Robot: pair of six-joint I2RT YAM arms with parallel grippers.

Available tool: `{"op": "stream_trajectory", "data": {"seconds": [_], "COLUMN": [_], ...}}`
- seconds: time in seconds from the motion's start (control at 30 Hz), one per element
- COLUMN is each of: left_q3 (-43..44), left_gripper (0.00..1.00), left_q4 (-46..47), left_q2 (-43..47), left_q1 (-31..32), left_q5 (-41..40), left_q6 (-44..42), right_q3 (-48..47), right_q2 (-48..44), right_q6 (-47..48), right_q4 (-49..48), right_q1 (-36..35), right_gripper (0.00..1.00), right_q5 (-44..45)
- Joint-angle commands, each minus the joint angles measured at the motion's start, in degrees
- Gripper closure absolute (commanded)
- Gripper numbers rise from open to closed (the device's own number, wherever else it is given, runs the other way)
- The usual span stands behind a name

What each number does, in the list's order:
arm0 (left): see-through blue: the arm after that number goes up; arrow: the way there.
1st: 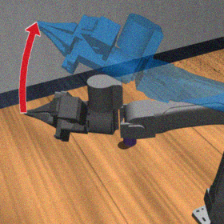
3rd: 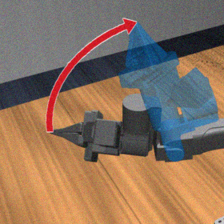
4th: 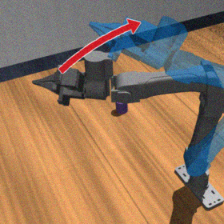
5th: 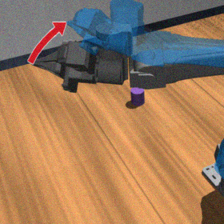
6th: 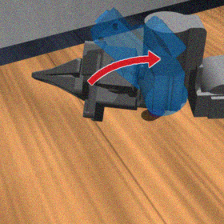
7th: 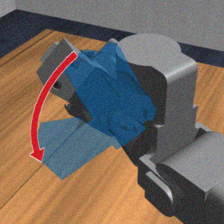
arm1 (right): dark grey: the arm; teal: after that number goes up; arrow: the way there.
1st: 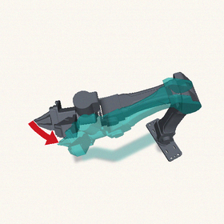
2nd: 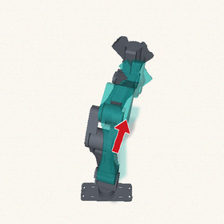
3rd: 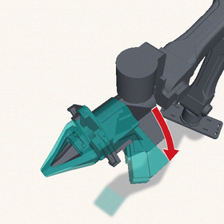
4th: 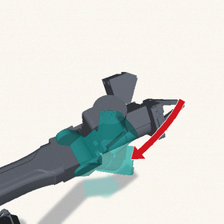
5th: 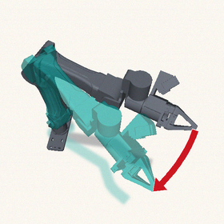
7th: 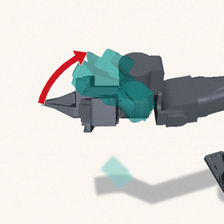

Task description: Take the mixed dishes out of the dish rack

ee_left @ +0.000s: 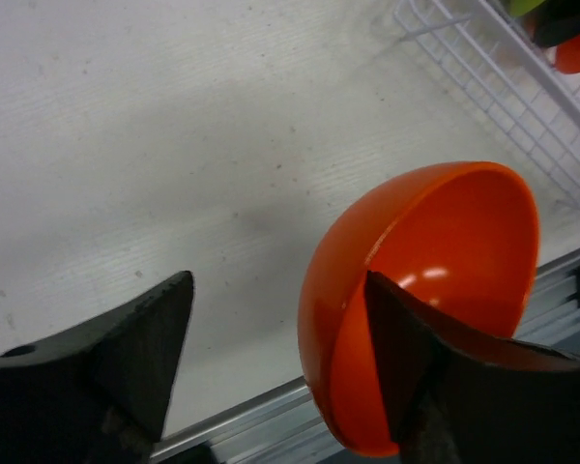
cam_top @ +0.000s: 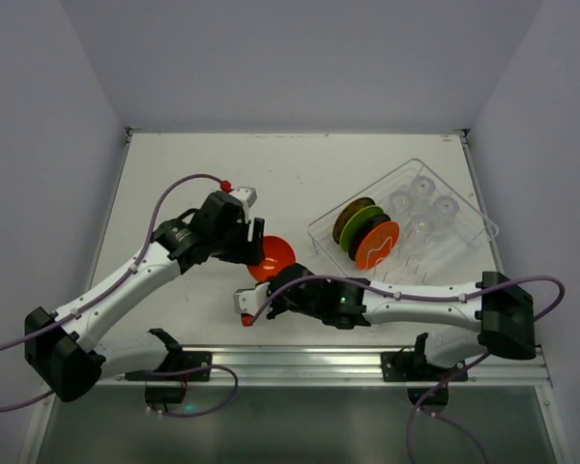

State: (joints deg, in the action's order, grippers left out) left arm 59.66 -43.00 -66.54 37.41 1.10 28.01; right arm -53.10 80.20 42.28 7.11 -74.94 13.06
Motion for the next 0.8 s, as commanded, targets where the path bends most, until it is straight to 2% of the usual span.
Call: {"op": "stream_trajectory", "data": {"seconds": [0.0, 0.07, 0.1, 0.17, 0.2, 0.33, 0.37, 0.4, 0.43, 0.47, 0.5, 0.57, 0.67, 0.7, 0.77], "left_q3": [1.16, 1.34, 1.6, 2.04, 2.48, 3.27, 3.27, 3.36, 3.36, 3.36, 3.53, 4.06, 3.72, 2.84, 1.78], "left_gripper": [0.31, 0.46, 0.66, 0.86, 1.0, 1.0, 1.0, 1.0, 1.0, 1.0, 1.0, 1.0, 1.0, 1.0, 1.0], "left_q4": [-2.61, -2.61, -2.61, -2.7, -2.87, -2.79, -2.53, -2.35, -1.3, -0.51, 0.28, 2.39, 6.43, 10.44, 13.64], "left_q2": [-1.57, -2.1, -2.1, -2.54, -2.71, -3.07, -2.98, -3.07, -3.07, -3.07, -3.41, -3.68, -4.65, -4.39, -4.82], "left_q1": [1.44, 1.7, 1.7, 1.79, 1.79, 1.88, 1.88, 1.7, 1.62, 1.27, 0.22, -1.63, -9.26, -13.72, -17.79], "left_q5": [-8.21, -9.71, -10.07, -11.29, -11.73, -14.28, -14.98, -15.86, -17.17, -16.84, -16.23, -14.21, -7.81, -2.48, -0.06], "left_q6": [0.03, 0.03, 0.11, 0.29, 0.38, 0.55, 0.64, 1.25, 1.43, 1.35, 1.26, 1.17, 1.69, 2.65, 5.02], "right_q3": [-0.86, -1.21, -1.48, -2.18, -2.36, -2.62, -2.27, -1.92, -1.14, -0.78, -0.51, 0.01, 1.51, 2.21, 3.26], "right_q2": [0.57, 0.92, 1.7, 2.58, 3.63, 5.4, 5.58, 5.32, 5.14, 4.96, 4.79, 3.82, -0.56, -2.05, -6.89], "right_q6": [3.25, 3.16, 2.98, 2.37, 2.19, -1.4, -2.2, -3.07, -4.82, -5.8, -6.5, -8.7, -12.21, -15.18, -18.71], "right_q4": [-5.88, -5.8, -5.62, -5.53, -5.71, -6.67, -9.81, -11.14, -12.29, -14.39, -15.54, -17.74, -20.38, -20.56, -20.56], "right_q1": [-1.53, -1.96, -2.05, -2.06, -2.06, -1.88, -1.88, -1.79, -1.7, -1.44, -1.27, -0.91, -0.3, -0.04, 0.49], "right_gripper": [1.0, 1.0, 1.0, 1.0, 1.0, 1.0, 1.0, 0.96, 0.83, 0.24, 0.01, 0.01, 0.01, 0.01, 0.01], "right_q5": [5.66, 5.84, 5.84, 6.36, 6.8, 7.77, 8.21, 8.3, 8.38, 8.47, 9.78, 11.45, 12.87, 12.78, 13.82]}}
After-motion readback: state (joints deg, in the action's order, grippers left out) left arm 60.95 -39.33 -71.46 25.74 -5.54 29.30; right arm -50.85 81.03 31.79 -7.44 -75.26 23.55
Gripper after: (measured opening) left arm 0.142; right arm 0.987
